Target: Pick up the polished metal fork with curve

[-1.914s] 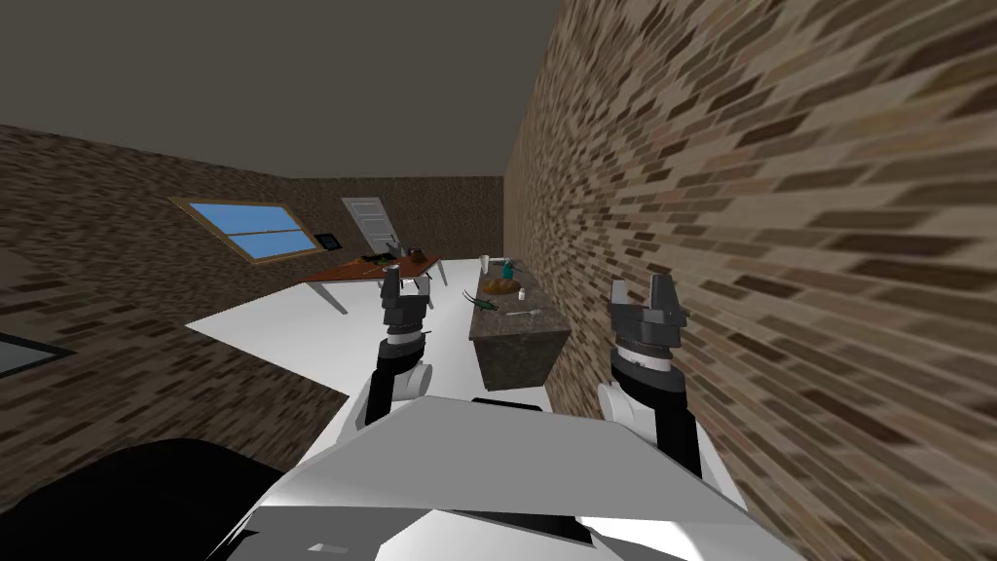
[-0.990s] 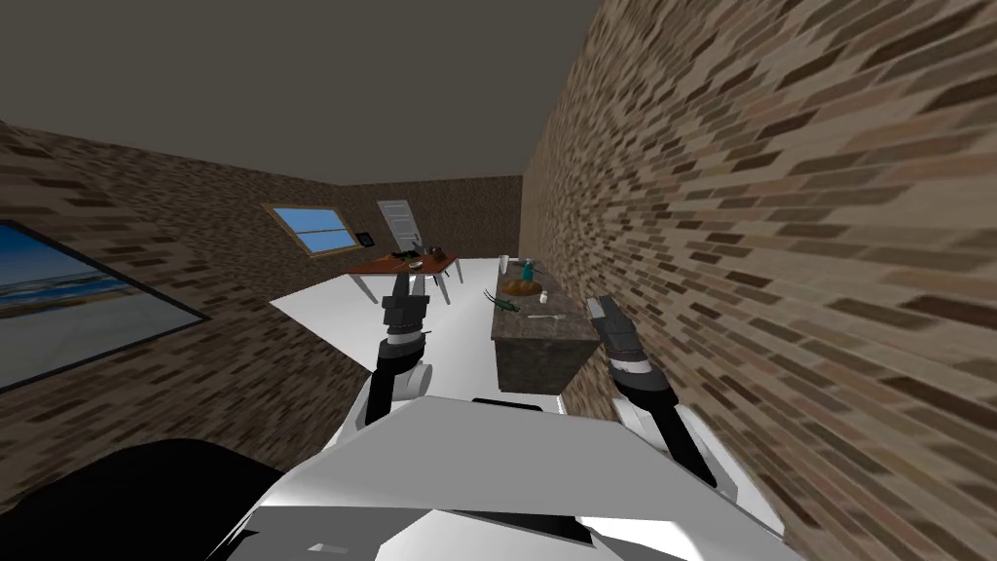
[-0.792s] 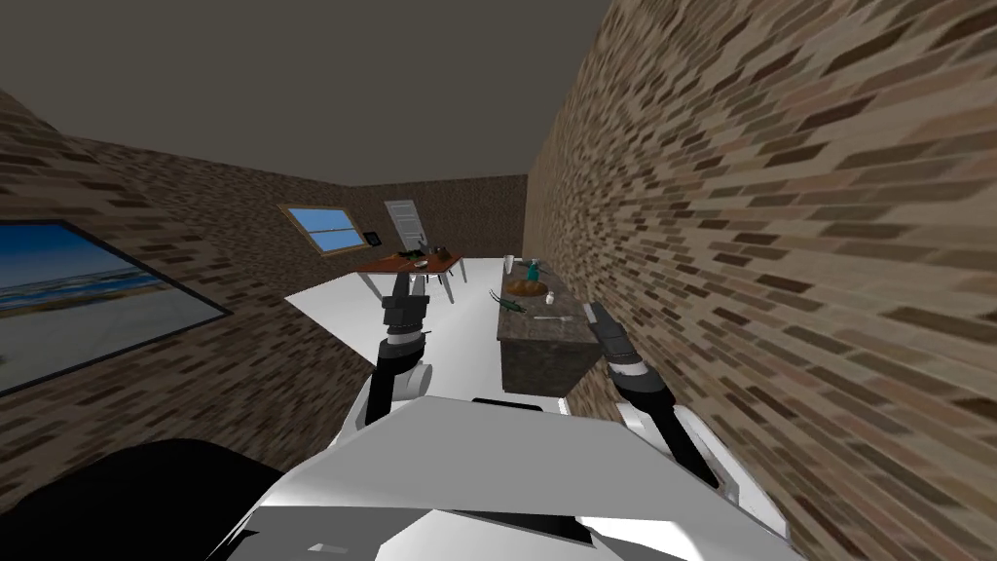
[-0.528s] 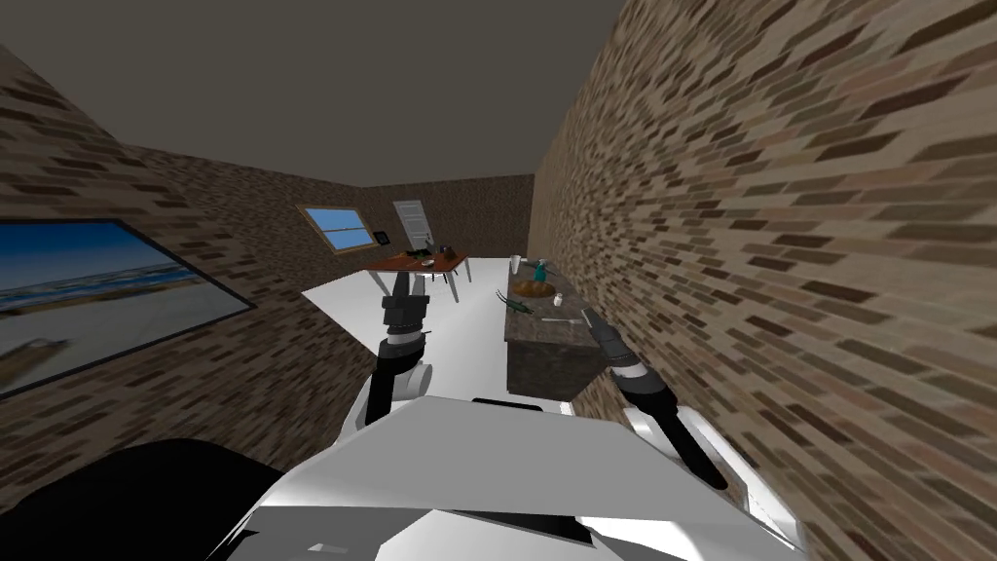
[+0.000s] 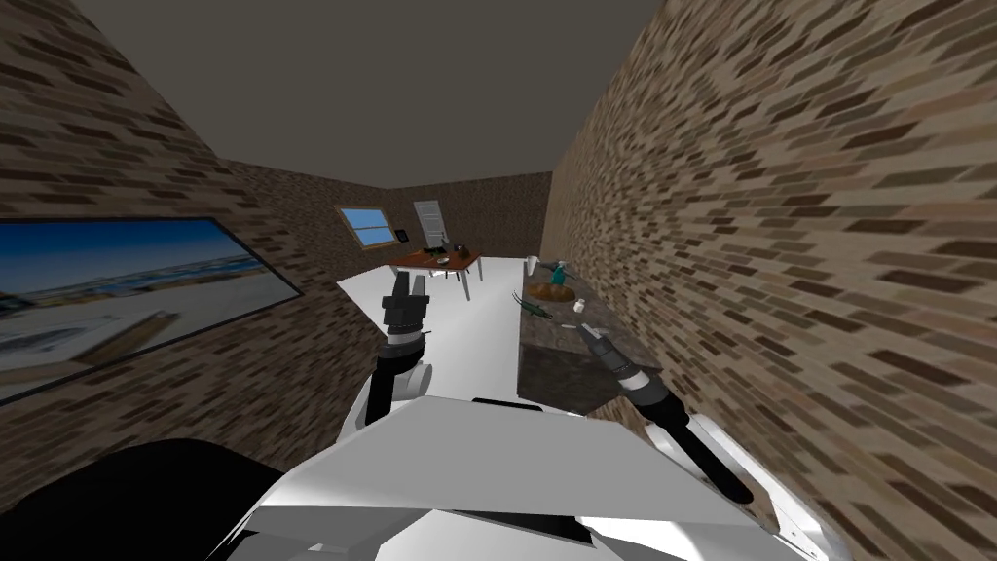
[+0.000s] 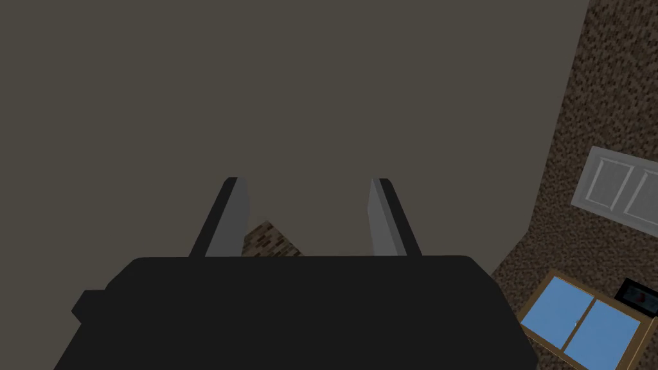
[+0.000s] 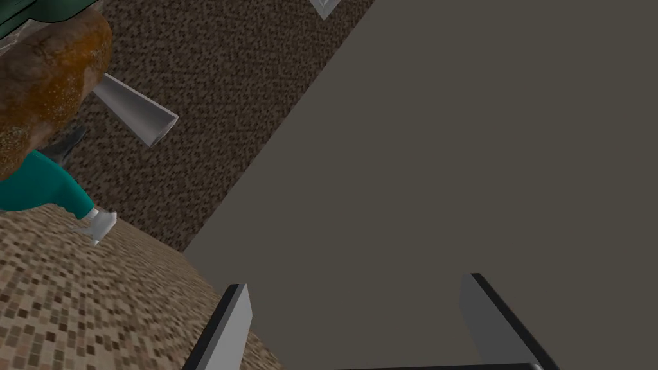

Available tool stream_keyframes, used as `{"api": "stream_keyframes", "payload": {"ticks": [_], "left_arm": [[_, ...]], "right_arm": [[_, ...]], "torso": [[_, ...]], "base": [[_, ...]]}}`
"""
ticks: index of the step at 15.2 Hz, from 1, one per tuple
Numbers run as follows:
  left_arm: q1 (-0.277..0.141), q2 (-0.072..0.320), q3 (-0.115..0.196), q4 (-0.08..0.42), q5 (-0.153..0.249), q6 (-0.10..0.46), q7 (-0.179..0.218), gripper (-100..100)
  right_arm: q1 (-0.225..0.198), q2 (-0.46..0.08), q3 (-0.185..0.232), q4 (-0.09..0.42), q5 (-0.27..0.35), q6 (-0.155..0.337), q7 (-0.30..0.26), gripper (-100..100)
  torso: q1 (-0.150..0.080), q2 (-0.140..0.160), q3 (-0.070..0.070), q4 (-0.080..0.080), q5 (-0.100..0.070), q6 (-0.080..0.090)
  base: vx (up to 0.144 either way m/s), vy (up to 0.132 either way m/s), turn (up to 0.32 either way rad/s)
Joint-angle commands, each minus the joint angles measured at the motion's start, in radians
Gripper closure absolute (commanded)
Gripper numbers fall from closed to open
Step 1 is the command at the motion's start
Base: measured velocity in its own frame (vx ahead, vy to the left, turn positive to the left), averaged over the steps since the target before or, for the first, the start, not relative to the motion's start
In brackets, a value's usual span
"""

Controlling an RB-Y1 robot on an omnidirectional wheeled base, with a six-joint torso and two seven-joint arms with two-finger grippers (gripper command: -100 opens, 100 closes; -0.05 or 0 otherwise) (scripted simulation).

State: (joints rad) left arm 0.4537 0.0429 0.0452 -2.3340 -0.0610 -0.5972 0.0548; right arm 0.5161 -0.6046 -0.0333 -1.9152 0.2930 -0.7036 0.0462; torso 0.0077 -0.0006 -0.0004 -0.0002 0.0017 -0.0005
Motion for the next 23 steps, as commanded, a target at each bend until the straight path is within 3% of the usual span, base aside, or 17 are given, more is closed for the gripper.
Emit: {"api": "stream_keyframes", "payload": {"ticks": [1,2,4,5,7,8,13,14,18,19,20,23], "left_arm": [[0.0,0.0,0.0,0.0,0.0,0.0,0.0,0],[0.0,0.0,0.0,0.0,0.0,0.0,0.0,0],[0.0,0.0,0.0,0.0,0.0,0.0,0.0,0],[0.0,0.0,0.0,0.0,0.0,0.0,0.0,0],[0.0,0.0,0.0,0.0,0.0,0.0,0.0,0],[0.0,0.0,0.0,0.0,0.0,0.0,0.0,0],[0.0,0.0,0.0,0.0,0.0,0.0,0.0,0],[0.0,0.0,0.0,0.0,0.0,0.0,0.0,0],[0.0,0.0,0.0,0.0,0.0,0.0,0.0,0],[0.0,0.0,0.0,0.0,0.0,0.0,0.0,0],[0.0,0.0,0.0,0.0,0.0,0.0,0.0,0],[0.0,0.0,0.0,0.0,0.0,0.0,0.0,0]], "right_arm": [[-0.006,-0.037,-0.001,0.032,0.005,-0.005,0.005,-100],[-0.001,-0.066,0.004,0.068,0.025,-0.015,0.026,-100],[-0.001,-0.09,0.004,0.08,0.025,-0.015,0.026,-100],[0.003,-0.125,0.01,0.122,0.046,-0.026,0.048,-100],[0.003,-0.143,0.01,0.13,0.046,-0.026,0.048,-100],[0.006,-0.183,0.016,0.162,0.066,-0.036,0.071,-100],[0.01,-0.246,0.022,0.23,0.087,-0.046,0.095,-100],[0.014,-0.288,0.03,0.265,0.107,-0.056,0.119,-100],[0.017,-0.346,0.038,0.331,0.126,-0.066,0.145,-100],[0.02,-0.389,0.046,0.365,0.146,-0.075,0.172,-100],[0.02,-0.395,0.046,0.381,0.146,-0.075,0.172,-100],[0.025,-0.477,0.065,0.463,0.183,-0.093,0.226,-100]], "torso": [[0.0,0.0,0.0,0.0,0.0,0.0],[-0.001,0.0,0.0,0.0,0.0,0.001],[-0.002,0.0,0.0,0.0,0.0,0.0],[-0.003,0.0,0.0,0.0,0.0,0.0],[-0.001,0.001,0.0,0.0,0.0,0.0],[-0.003,0.001,0.001,0.0,0.0,0.001],[-0.003,0.0,0.0,0.0,0.0,0.0],[-0.003,0.001,0.0,0.0,-0.001,0.0],[-0.001,-0.001,0.0,0.0,0.0,0.0],[-0.002,0.0,0.0,0.0,0.0,0.001],[-0.003,0.0,0.0,0.0,0.0,0.0],[-0.004,0.001,0.0,0.0,-0.001,0.001]], "base": [[0.025,0.079,0.006],[0.03,0.081,0.118],[0.021,0.067,0.124],[0.014,0.088,0.2],[0.018,0.07,0.109],[0.022,0.069,0.171],[0.025,0.062,0.125],[0.025,0.061,0.141],[0.037,0.076,0.167],[0.032,0.048,0.136],[0.03,0.046,0.17],[0.019,0.047,0.158]]}}
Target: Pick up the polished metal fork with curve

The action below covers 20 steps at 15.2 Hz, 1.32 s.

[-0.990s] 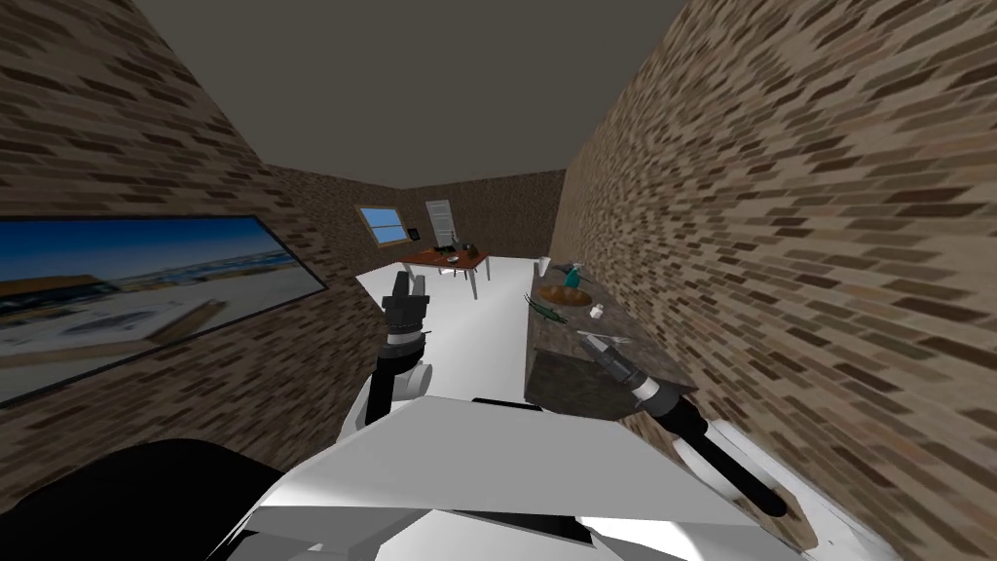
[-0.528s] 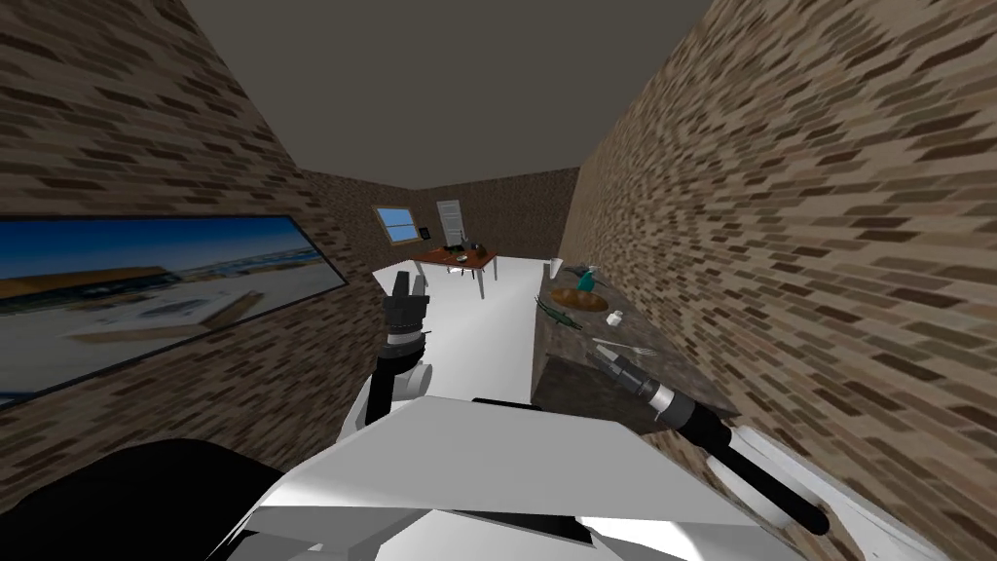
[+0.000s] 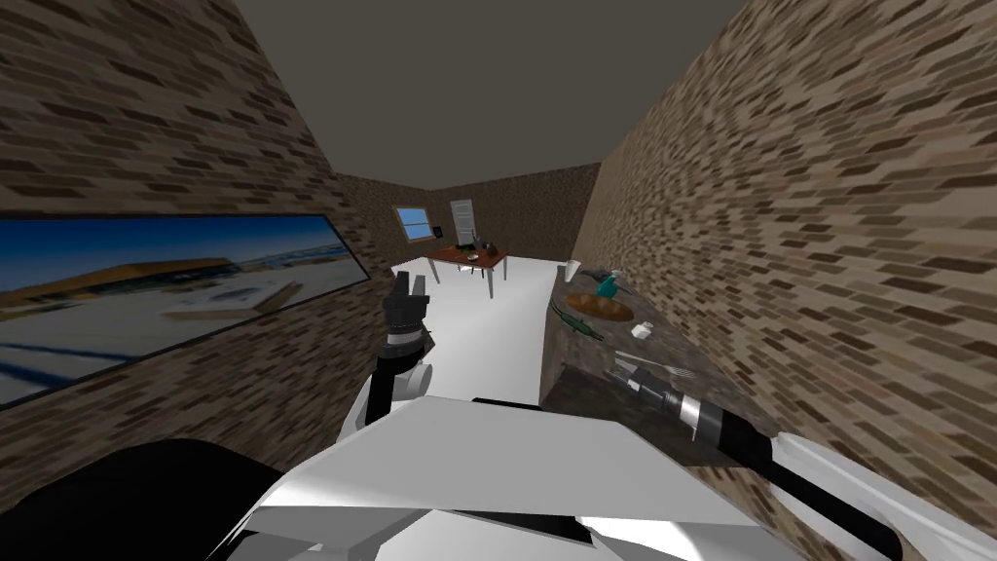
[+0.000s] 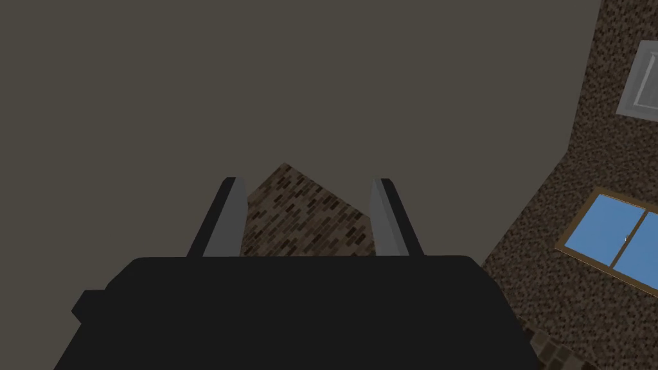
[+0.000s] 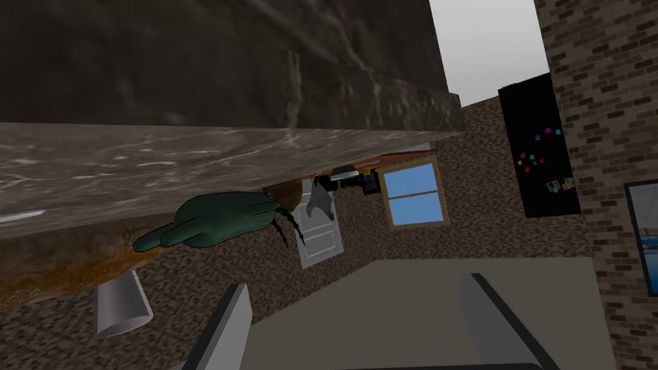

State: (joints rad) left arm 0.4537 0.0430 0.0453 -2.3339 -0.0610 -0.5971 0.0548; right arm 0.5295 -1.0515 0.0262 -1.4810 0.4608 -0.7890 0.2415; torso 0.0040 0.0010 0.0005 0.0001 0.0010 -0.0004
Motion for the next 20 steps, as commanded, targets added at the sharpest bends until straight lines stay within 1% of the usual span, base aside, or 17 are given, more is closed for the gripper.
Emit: {"api": "stream_keyframes", "payload": {"ticks": [1,3,4,5,6,7,9,10,11,12,13,14,16,17,18,19,20], "left_arm": [[0.0,0.0,0.0,0.0,0.0,0.0,0.0,0],[0.0,0.0,0.0,0.0,0.0,0.0,0.0,0],[0.0,0.0,0.0,0.0,0.0,0.0,0.0,0],[0.0,0.0,0.0,0.0,0.0,0.0,0.0,0],[0.0,0.0,0.0,0.0,0.0,0.0,0.0,0],[0.0,0.0,0.0,0.0,0.0,0.0,0.0,0],[0.0,0.0,0.0,0.0,0.0,0.0,0.0,0],[0.0,0.0,0.0,0.0,0.0,0.0,0.0,0],[0.0,0.0,0.0,0.0,0.0,0.0,0.0,0],[0.0,0.0,0.0,0.0,0.0,0.0,0.0,0],[0.0,0.0,0.0,0.0,0.0,0.0,0.0,0],[0.0,0.0,0.0,0.0,0.0,0.0,0.0,0],[0.0,0.0,0.0,0.0,0.0,0.0,0.0,0],[0.0,0.0,0.0,0.0,0.0,0.0,0.0,0],[0.0,0.0,0.0,0.0,0.0,0.0,0.0,0],[0.0,0.0,0.0,0.0,0.0,0.0,0.0,0],[0.0,0.0,0.0,0.0,0.0,0.0,0.0,0]], "right_arm": [[0.011,-0.04,0.005,0.046,0.015,-0.007,0.031,-100],[0.013,-0.084,0.015,0.092,0.033,-0.015,0.059,-100],[0.015,-0.118,0.025,0.118,0.05,-0.023,0.087,-100],[0.015,-0.126,0.025,0.142,0.05,-0.023,0.087,-100],[0.015,-0.126,0.025,0.142,0.05,-0.023,0.087,-100],[0.017,-0.167,0.035,0.164,0.066,-0.031,0.115,-100],[0.017,-0.167,0.035,0.188,0.066,-0.031,0.115,-100],[0.019,-0.205,0.046,0.218,0.082,-0.038,0.143,-100],[0.019,-0.205,0.046,0.232,0.082,-0.038,0.143,-100],[0.022,-0.24,0.058,0.275,0.097,-0.044,0.171,-100],[0.022,-0.24,0.058,0.275,0.097,-0.044,0.171,-100],[0.024,-0.269,0.071,0.316,0.112,-0.05,0.198,-100],[0.024,-0.273,0.071,0.316,0.112,-0.05,0.198,-100],[0.027,-0.303,0.085,0.346,0.126,-0.055,0.225,-100],[0.027,-0.303,0.085,0.355,0.126,-0.055,0.225,-100],[0.03,-0.33,0.099,0.391,0.139,-0.06,0.251,-100],[0.03,-0.33,0.099,0.391,0.139,-0.06,0.251,-100]], "torso": [[0.0,0.0,0.0,0.0,0.0,0.0],[0.001,-0.001,-0.001,0.0,0.001,0.0],[0.001,-0.002,-0.001,0.0,0.001,0.0],[0.0,-0.003,-0.002,-0.001,0.0,0.0],[-0.001,-0.003,-0.002,-0.001,0.0,0.0],[-0.002,-0.002,-0.001,-0.001,0.0,0.001],[-0.002,-0.002,-0.001,0.0,0.0,0.0],[-0.002,-0.001,0.0,0.0,-0.001,0.001],[-0.003,-0.001,0.0,0.0,0.0,0.0],[-0.003,-0.001,0.0,0.0,0.0,0.0],[-0.003,-0.001,-0.001,0.0,-0.001,0.0],[-0.003,-0.001,-0.001,0.0,-0.001,0.0],[-0.004,-0.002,-0.001,0.0,-0.001,0.0],[-0.004,-0.001,-0.001,0.0,-0.001,0.001],[-0.004,-0.001,0.0,0.0,-0.001,0.0],[-0.004,-0.001,0.0,0.0,-0.001,0.001],[-0.005,-0.001,0.0,0.0,-0.001,0.0]], "base": [[0.02,0.062,0.194],[0.053,0.058,0.223],[0.069,0.037,0.201],[0.064,0.023,0.169],[0.047,0.009,0.053],[0.04,0.012,0.102],[0.029,0.01,0.102],[0.03,0.004,0.13],[0.036,0.0,0.143],[0.042,-0.001,0.178],[0.043,-0.008,0.134],[0.047,-0.017,0.146],[0.038,-0.019,0.084],[0.029,-0.014,0.101],[0.028,-0.019,0.115],[0.034,-0.027,0.153],[0.033,-0.031,0.128]]}}
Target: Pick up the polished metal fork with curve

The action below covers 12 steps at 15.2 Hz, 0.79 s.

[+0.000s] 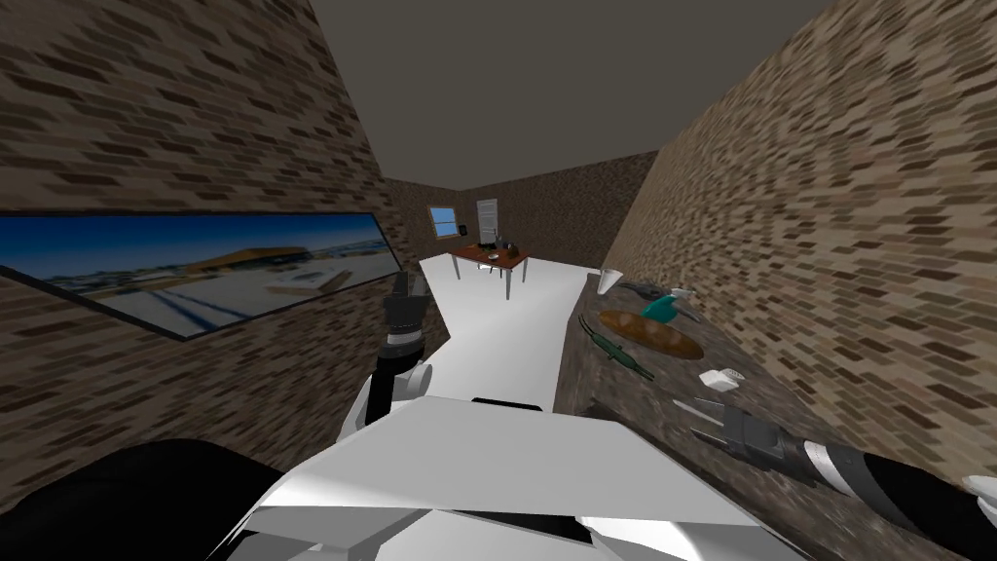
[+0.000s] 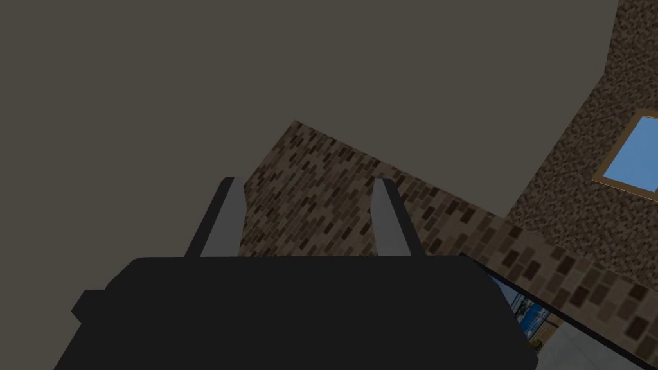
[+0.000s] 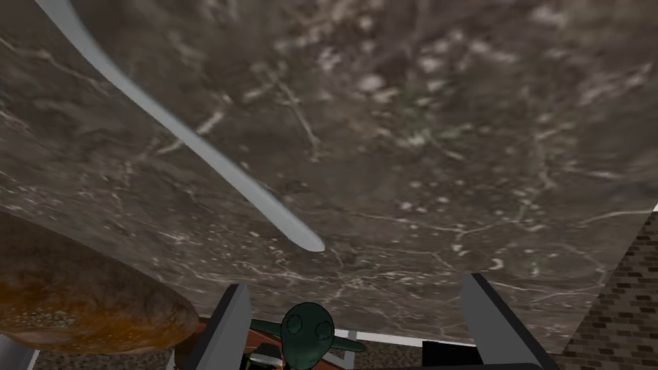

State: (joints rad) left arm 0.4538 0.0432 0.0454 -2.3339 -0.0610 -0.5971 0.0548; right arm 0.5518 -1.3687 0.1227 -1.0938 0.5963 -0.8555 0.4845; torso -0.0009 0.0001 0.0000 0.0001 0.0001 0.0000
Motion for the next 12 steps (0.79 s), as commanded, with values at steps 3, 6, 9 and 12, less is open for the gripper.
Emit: {"api": "stream_keyframes", "payload": {"ticks": [3,6,9,12], "left_arm": [[0.0,0.0,0.0,0.0,0.0,0.0,0.0,0],[0.0,0.0,0.0,0.0,0.0,0.0,0.0,0],[0.0,0.0,0.0,0.0,0.0,0.0,0.0,0],[0.0,0.0,0.0,0.0,0.0,0.0,0.0,0]], "right_arm": [[0.015,-0.054,0.034,0.062,0.029,-0.001,0.056,-100],[0.024,-0.083,0.065,0.125,0.051,-0.006,0.099,-100],[0.029,-0.093,0.08,0.148,0.061,-0.008,0.117,-100],[0.039,-0.11,0.116,0.199,0.082,-0.012,0.16,-100]], "torso": [[-0.001,0.0,0.0,0.0,0.0,0.0],[-0.001,0.0,0.0,0.0,0.0,0.0],[-0.001,0.001,0.0,0.0,0.0,0.0],[0.0,0.002,0.001,0.0,0.0,0.0]], "base": [[0.034,-0.04,0.101],[0.03,-0.045,0.129],[0.02,-0.043,0.079],[0.005,-0.032,0.095]]}}
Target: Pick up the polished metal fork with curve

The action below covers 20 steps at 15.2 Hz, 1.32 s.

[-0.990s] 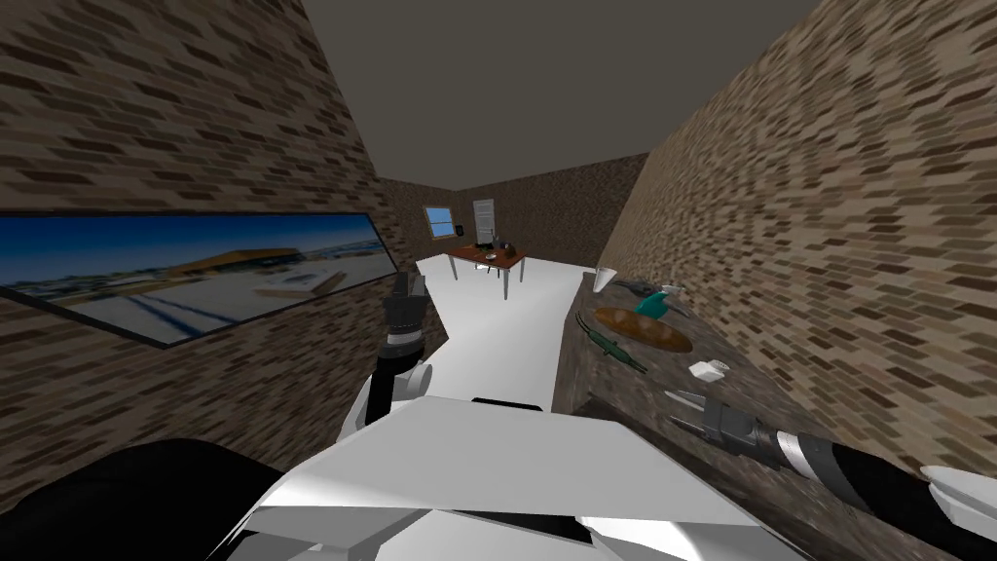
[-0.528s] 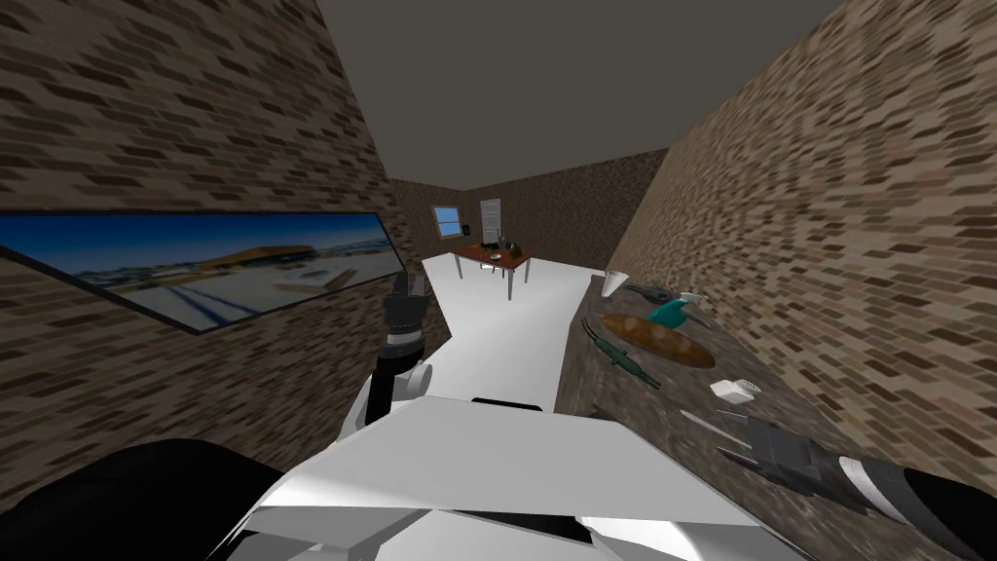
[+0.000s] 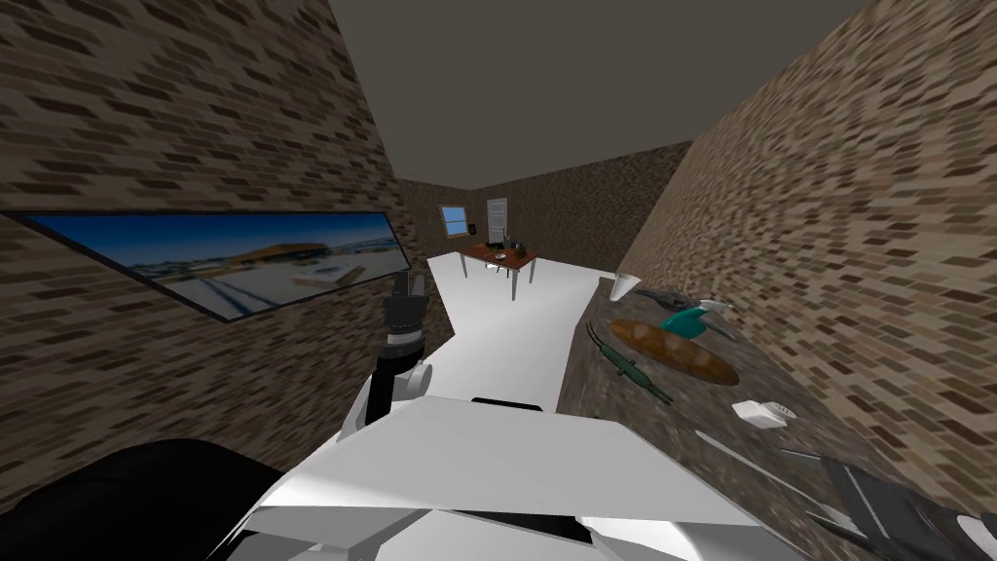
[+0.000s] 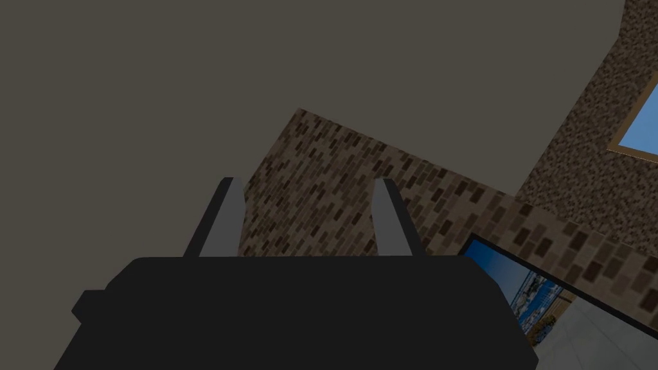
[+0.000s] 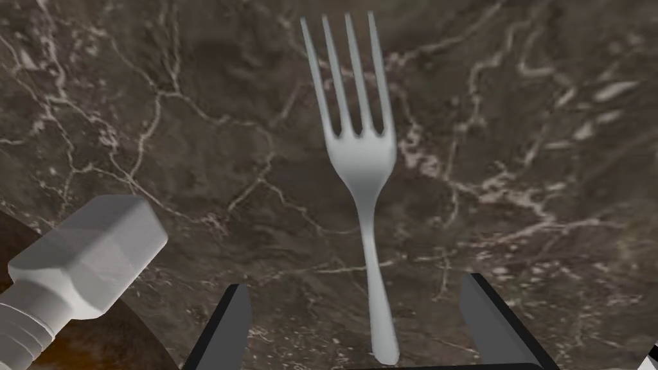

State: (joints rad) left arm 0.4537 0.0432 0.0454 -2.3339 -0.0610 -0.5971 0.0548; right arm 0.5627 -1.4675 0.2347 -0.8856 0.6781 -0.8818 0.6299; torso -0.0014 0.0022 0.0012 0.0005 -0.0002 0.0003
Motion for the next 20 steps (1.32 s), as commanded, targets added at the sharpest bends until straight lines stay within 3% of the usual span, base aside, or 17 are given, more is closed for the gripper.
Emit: {"api": "stream_keyframes", "payload": {"ticks": [1,2,3,4,13,15,16,20], "left_arm": [[0.0,0.0,0.0,0.0,0.0,0.0,0.0,0],[0.0,0.0,0.0,0.0,0.0,0.0,0.0,0],[0.0,0.0,0.0,0.0,0.0,0.0,0.0,0],[0.0,0.0,0.0,0.0,0.0,0.0,0.0,0],[0.0,0.0,0.0,0.0,0.0,0.0,0.0,0],[0.0,0.0,0.0,0.0,0.0,0.0,0.0,0],[0.0,0.0,0.0,0.0,0.0,0.0,0.0,0],[0.0,0.0,0.0,0.0,0.0,0.0,0.0,0]], "right_arm": [[0.028,-0.012,0.004,-0.01,0.0,0.014,0.014,-100],[0.011,-0.004,0.003,0.005,0.001,-0.001,0.012,-100],[0.056,0.032,-0.039,0.023,0.005,-0.011,0.055,-100],[0.056,0.032,-0.039,0.023,0.005,-0.011,0.055,-100],[0.22,0.178,-0.209,0.104,0.024,-0.057,0.212,-100],[0.197,0.17,-0.192,0.109,0.027,-0.056,0.2,-100],[0.198,0.172,-0.194,0.114,0.027,-0.06,0.206,100],[0.199,0.172,-0.193,0.114,0.028,-0.062,0.206,100]], "torso": [[0.0,0.0,0.0,0.0,0.0,0.0],[0.0,0.0,0.0,0.0,0.0,0.0],[0.001,0.001,0.0,0.0,0.0,0.0],[0.002,-0.001,0.0,0.0,0.0,0.0],[0.002,-0.006,-0.004,-0.001,-0.001,0.0],[-0.002,-0.007,-0.004,-0.001,-0.004,0.0],[-0.002,-0.005,-0.003,-0.001,-0.005,-0.001],[-0.005,-0.002,-0.001,0.0,-0.006,-0.002]], "base": [[-0.001,-0.032,0.057],[-0.001,-0.018,0.007],[0.049,0.0,0.069],[0.086,0.005,0.069],[0.109,-0.004,0.063],[0.072,-0.006,0.025],[0.018,0.001,0.0],[0.002,0.001,-0.008]]}}
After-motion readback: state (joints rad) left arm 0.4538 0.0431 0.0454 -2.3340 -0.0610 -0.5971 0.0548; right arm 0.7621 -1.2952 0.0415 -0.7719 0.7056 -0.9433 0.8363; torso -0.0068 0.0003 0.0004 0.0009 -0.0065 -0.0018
